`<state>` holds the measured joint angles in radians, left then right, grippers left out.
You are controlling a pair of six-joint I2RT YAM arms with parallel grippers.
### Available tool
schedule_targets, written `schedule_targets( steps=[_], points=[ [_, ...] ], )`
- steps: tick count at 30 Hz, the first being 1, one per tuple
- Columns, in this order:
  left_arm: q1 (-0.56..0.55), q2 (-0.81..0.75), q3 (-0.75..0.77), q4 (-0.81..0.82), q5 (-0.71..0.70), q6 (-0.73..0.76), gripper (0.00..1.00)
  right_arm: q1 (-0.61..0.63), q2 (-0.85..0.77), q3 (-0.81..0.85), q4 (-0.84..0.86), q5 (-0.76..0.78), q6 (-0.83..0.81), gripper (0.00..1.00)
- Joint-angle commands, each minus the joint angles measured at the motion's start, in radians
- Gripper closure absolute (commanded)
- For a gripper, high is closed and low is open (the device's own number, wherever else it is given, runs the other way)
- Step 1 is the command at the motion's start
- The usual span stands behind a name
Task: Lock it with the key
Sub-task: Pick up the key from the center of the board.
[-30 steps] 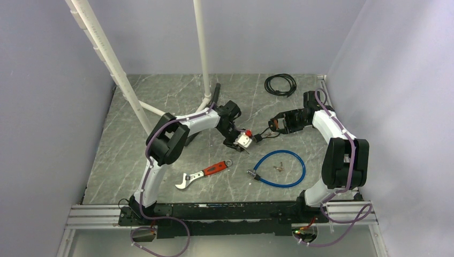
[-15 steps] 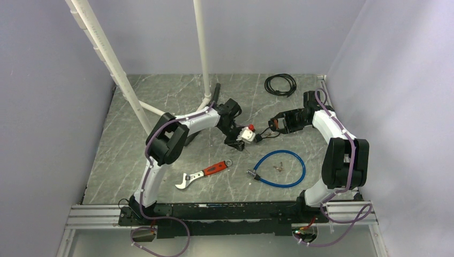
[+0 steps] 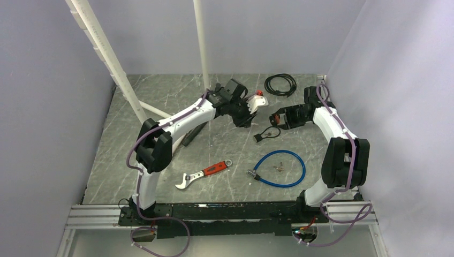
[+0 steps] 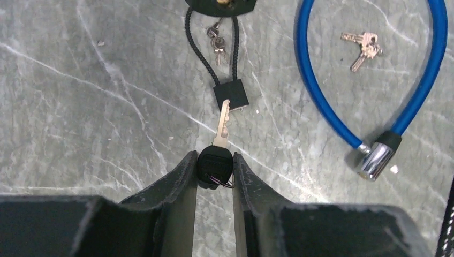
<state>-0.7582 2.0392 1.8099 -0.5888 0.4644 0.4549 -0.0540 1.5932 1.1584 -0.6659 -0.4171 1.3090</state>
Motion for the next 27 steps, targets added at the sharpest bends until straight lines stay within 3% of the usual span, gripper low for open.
schedule_targets(
  steps=[1,12,27],
  points=[
    [-0.036,-0.040,0.031,0.024,-0.121,-0.223,1.00,0.013,0.001,0.042,-0.018,0.003,0.048,1.00],
    [-0.155,-0.034,0.047,0.105,-0.377,-0.281,1.00,0.041,0.004,0.033,-0.061,0.026,0.079,1.00],
    [-0.188,-0.006,0.041,0.187,-0.420,-0.215,1.00,0.085,0.018,0.047,-0.090,0.050,0.078,1.00]
  ],
)
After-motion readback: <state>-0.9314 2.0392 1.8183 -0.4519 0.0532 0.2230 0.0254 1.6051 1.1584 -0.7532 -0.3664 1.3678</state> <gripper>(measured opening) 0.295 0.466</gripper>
